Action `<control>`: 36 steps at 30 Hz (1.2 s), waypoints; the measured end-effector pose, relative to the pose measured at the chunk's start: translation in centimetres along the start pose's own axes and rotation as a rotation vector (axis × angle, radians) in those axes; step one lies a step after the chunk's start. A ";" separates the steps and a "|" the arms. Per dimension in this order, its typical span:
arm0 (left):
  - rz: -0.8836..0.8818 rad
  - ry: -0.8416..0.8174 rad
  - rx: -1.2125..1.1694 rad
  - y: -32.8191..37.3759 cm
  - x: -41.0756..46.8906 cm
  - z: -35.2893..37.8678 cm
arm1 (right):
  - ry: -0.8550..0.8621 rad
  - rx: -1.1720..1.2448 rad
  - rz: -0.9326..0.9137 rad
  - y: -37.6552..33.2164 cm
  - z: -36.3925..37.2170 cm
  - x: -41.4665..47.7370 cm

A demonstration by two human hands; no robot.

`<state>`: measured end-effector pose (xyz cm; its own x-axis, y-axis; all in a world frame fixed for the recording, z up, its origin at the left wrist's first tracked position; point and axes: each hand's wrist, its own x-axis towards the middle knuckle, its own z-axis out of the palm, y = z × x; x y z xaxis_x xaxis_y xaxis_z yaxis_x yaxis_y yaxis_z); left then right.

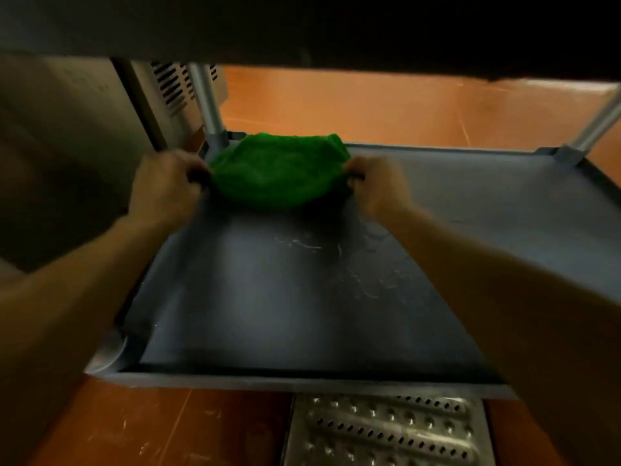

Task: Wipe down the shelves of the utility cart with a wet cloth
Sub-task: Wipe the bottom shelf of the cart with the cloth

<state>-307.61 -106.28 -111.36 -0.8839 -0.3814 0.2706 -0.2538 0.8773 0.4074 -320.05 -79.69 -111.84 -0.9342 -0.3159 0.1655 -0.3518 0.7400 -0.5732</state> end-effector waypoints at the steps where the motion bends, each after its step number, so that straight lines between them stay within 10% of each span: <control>1: -0.020 -0.057 0.014 -0.2 -0.4 1.0 | -0.107 -0.100 0.000 1.0 1.2 -1.1; 10: -0.084 -0.256 0.185 -1.8 -2.6 5.2 | -0.390 -0.351 -0.085 3.7 2.8 -2.7; 36: -0.092 -0.421 0.300 -0.4 -10.0 0.6 | -0.362 -0.215 -0.034 5.2 -0.7 -13.3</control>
<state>-298.88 -102.66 -114.82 -0.9182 -0.3649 -0.1541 -0.3848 0.9140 0.1285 -309.54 -71.17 -116.45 -0.8543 -0.5024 -0.1332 -0.4222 0.8203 -0.3857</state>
